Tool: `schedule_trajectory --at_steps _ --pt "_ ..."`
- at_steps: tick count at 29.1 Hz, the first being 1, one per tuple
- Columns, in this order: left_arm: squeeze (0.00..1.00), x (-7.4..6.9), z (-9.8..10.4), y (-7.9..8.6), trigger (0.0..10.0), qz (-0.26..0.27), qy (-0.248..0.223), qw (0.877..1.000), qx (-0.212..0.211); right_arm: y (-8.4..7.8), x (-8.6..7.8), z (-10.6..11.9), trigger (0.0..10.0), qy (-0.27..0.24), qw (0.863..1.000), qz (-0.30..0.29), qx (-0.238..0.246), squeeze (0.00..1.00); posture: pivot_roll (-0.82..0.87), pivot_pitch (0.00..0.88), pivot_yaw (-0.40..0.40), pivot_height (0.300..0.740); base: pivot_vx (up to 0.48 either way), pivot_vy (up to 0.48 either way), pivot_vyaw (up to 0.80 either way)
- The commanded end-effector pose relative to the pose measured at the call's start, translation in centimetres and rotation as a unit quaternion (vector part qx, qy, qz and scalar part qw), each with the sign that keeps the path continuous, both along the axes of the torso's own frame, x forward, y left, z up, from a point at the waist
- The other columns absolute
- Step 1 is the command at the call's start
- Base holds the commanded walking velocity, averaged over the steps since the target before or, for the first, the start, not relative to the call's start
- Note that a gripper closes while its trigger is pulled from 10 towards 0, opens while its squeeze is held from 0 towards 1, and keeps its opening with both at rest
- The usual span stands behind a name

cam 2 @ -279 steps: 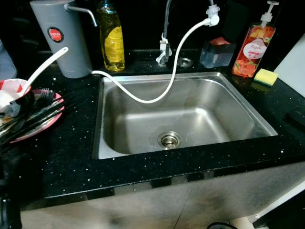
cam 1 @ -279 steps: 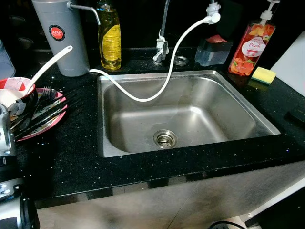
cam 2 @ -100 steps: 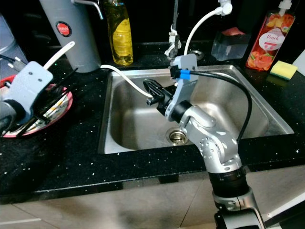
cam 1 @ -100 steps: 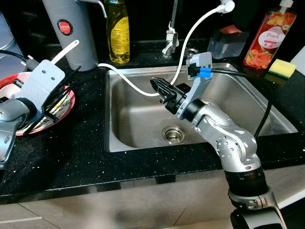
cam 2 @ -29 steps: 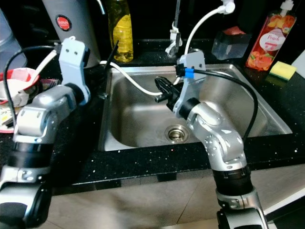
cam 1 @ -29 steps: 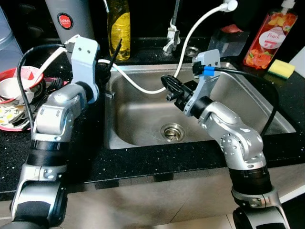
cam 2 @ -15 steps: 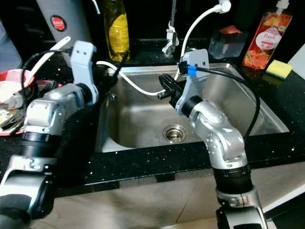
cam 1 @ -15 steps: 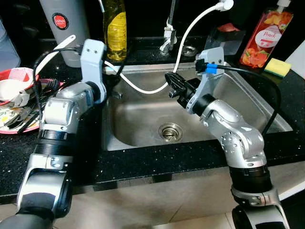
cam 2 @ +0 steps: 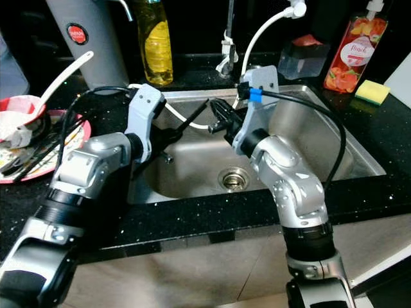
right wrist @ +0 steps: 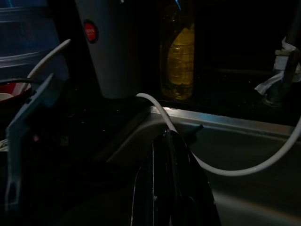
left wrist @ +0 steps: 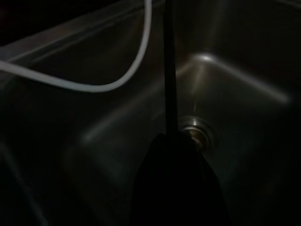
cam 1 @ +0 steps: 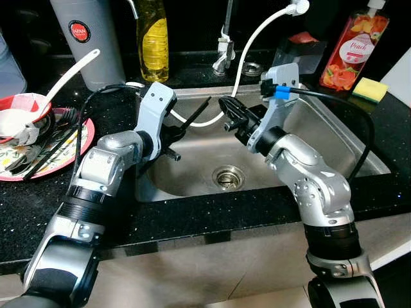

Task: Kitchen organization

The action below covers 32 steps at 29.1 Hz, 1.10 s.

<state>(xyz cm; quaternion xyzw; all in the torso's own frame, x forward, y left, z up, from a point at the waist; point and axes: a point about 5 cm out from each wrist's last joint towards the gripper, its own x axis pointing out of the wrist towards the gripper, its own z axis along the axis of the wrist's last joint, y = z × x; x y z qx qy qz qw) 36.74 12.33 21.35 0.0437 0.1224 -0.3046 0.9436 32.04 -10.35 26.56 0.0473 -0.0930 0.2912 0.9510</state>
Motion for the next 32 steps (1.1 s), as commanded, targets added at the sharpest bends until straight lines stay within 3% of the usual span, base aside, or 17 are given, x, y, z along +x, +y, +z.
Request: schedule_trajectory --at_steps 1,2,4,5,7,12,13,14,15,16,19,21,23,28,29,32 --pt "0.37 0.4 0.5 -0.1 10.0 0.006 -0.005 1.000 -0.015 0.1 0.0 0.1 10.0 -0.004 1.000 0.000 -0.001 0.00 0.07 0.000 0.005 0.740 0.000 0.000 0.00" --pt "0.95 0.6 0.6 -0.4 10.0 0.003 0.000 1.000 -0.022 0.0 0.0 0.0 10.0 -0.003 1.000 0.000 -0.001 0.00 0.07 0.000 0.001 0.740 0.000 0.000 0.00" --pt "0.95 0.6 0.6 -0.4 10.0 0.003 0.000 1.000 -0.022 0.0 0.0 0.0 10.0 -0.003 1.000 0.000 -0.001 0.00 0.07 0.000 0.001 0.740 0.000 0.000 0.00" --pt "1.00 0.6 0.2 -0.8 10.0 -0.013 0.012 1.000 0.000 0.1 0.0 -0.1 10.0 0.000 1.000 0.002 -0.002 0.00 0.08 0.000 -0.003 0.740 0.000 0.000 0.00" --pt "1.00 0.6 -0.2 -0.8 10.0 -0.018 0.018 1.000 0.015 0.2 0.0 -0.2 10.0 0.001 1.000 0.004 -0.002 0.00 0.07 0.000 -0.004 0.740 0.000 0.000 0.00" --pt "1.00 0.6 0.2 -0.1 10.0 -0.006 0.021 1.000 -0.016 0.1 0.0 -0.2 10.0 0.001 1.000 0.003 0.000 0.00 0.08 0.000 -0.013 0.740 0.000 0.000 0.00" --pt "0.69 0.6 0.5 0.1 10.0 -0.002 0.016 1.000 -0.023 0.1 0.1 -0.2 10.0 0.000 1.000 0.004 0.000 0.00 0.08 0.000 -0.016 0.740 0.000 0.000 0.00" --pt "0.69 0.6 0.5 0.1 10.0 -0.002 0.016 1.000 -0.023 0.1 0.1 -0.2 10.0 0.000 1.000 0.004 0.000 0.00 0.08 0.000 -0.016 0.740 0.000 0.000 0.00" --pt "0.00 0.7 0.8 0.2 10.0 0.001 0.009 0.999 -0.032 0.1 0.1 -0.2 10.0 0.000 1.000 0.005 -0.001 0.00 0.08 0.000 -0.019 0.740 0.000 0.000 0.00" --pt "0.00 0.7 1.5 0.4 10.0 0.006 0.005 0.998 -0.057 0.0 0.1 -0.3 10.0 0.000 1.000 0.005 -0.003 0.00 0.09 0.000 -0.020 0.740 0.000 0.000 0.00" --pt "0.00 0.8 3.1 1.5 10.0 0.038 -0.034 0.997 -0.056 0.3 0.2 -0.1 10.0 -0.001 1.000 0.007 0.002 0.00 0.08 0.000 -0.019 0.740 0.000 0.000 0.00" --pt "0.00 0.9 4.3 3.4 10.0 0.101 -0.098 0.990 0.021 0.5 0.0 0.1 10.0 -0.003 1.000 0.010 0.003 0.00 0.08 0.000 -0.012 0.740 0.000 0.000 0.00" --pt "0.00 0.3 4.9 5.0 10.0 0.145 -0.117 0.981 0.059 0.4 -0.1 0.0 10.0 -0.002 1.000 0.009 0.001 0.00 0.07 0.000 -0.010 0.740 0.000 0.000 0.00" --pt "0.00 -1.1 4.7 6.6 10.0 0.187 -0.128 0.968 0.105 0.0 -0.2 -0.3 10.0 0.002 1.000 0.001 -0.001 0.00 0.07 0.000 -0.005 0.740 0.000 0.000 0.00" --pt "0.00 -1.1 4.7 6.6 10.0 0.187 -0.128 0.968 0.105 0.0 -0.2 -0.3 10.0 0.002 1.000 0.001 -0.001 0.00 0.07 0.000 -0.005 0.740 0.000 0.000 0.00" --pt "0.00 -2.0 4.6 8.7 10.0 0.243 -0.114 0.958 0.097 0.1 -0.2 -0.2 10.0 0.002 1.000 0.005 -0.001 0.00 0.08 0.000 -0.015 0.740 0.000 0.000 0.00"
